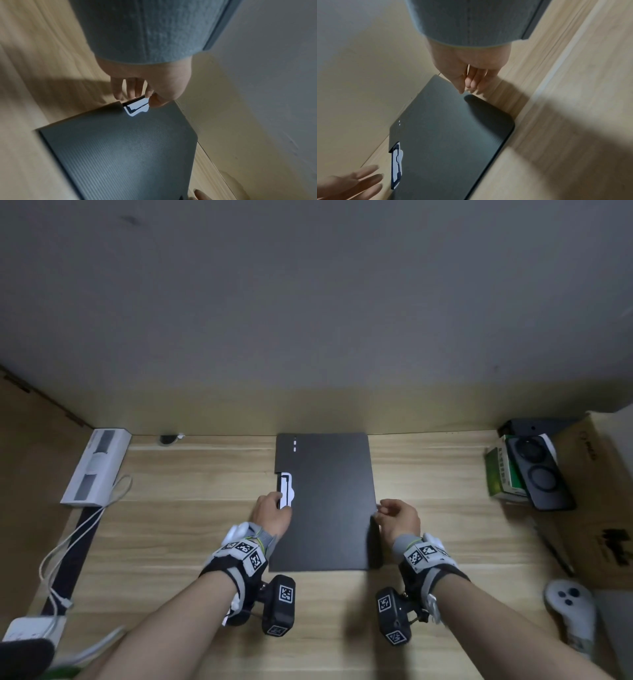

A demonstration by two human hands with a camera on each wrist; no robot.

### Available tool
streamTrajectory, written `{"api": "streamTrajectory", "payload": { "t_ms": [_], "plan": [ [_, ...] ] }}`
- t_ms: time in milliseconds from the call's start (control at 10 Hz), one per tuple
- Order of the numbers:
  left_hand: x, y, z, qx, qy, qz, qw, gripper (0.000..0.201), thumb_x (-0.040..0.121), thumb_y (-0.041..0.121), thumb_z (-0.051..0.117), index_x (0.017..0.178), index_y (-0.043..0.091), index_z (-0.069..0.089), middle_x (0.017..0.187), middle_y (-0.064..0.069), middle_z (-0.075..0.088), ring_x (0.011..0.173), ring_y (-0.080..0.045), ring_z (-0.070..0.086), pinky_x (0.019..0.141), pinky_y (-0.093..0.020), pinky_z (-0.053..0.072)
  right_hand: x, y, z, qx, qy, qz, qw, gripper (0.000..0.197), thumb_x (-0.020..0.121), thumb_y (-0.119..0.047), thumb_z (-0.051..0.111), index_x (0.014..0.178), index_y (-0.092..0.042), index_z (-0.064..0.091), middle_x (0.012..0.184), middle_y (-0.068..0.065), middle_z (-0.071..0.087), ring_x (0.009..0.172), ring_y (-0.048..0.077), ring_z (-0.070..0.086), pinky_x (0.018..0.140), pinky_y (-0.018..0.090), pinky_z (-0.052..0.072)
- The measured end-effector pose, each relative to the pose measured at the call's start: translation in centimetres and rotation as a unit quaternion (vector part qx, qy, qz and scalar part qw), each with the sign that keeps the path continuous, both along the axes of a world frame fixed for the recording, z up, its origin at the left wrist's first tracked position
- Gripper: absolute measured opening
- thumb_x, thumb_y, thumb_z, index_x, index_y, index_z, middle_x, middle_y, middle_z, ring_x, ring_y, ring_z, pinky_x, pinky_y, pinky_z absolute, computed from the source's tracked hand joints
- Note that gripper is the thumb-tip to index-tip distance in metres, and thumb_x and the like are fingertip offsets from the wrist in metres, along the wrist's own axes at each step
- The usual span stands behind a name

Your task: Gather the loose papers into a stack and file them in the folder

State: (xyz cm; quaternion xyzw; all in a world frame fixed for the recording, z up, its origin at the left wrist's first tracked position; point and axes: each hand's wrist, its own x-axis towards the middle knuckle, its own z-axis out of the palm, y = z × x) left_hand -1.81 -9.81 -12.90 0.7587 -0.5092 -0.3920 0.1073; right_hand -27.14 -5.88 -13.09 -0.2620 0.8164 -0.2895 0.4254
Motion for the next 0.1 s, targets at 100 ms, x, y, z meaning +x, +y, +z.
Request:
{"api": "streamTrajectory", "payload": {
  "t_ms": [100],
  "plan": [
    [-0.71,0.34,1.21,-0.031,0.011,0.024,0.999,0.041,0.078,0.021,0.053,0.118,0.02,0.063,0.115,-0.005,0.065,0.1,-0.028,0.064,0.086,-0.035,0.053,-0.13,1.07,1.07,-0.034,-0.028,-0.037,0.998,0.024,0.077,-0.002,0.075,0.098,-0.014,0.072,0.082,0.0,0.07,0.083,0.018,0.065,0.092,0.025,0.049]
  ]
}}
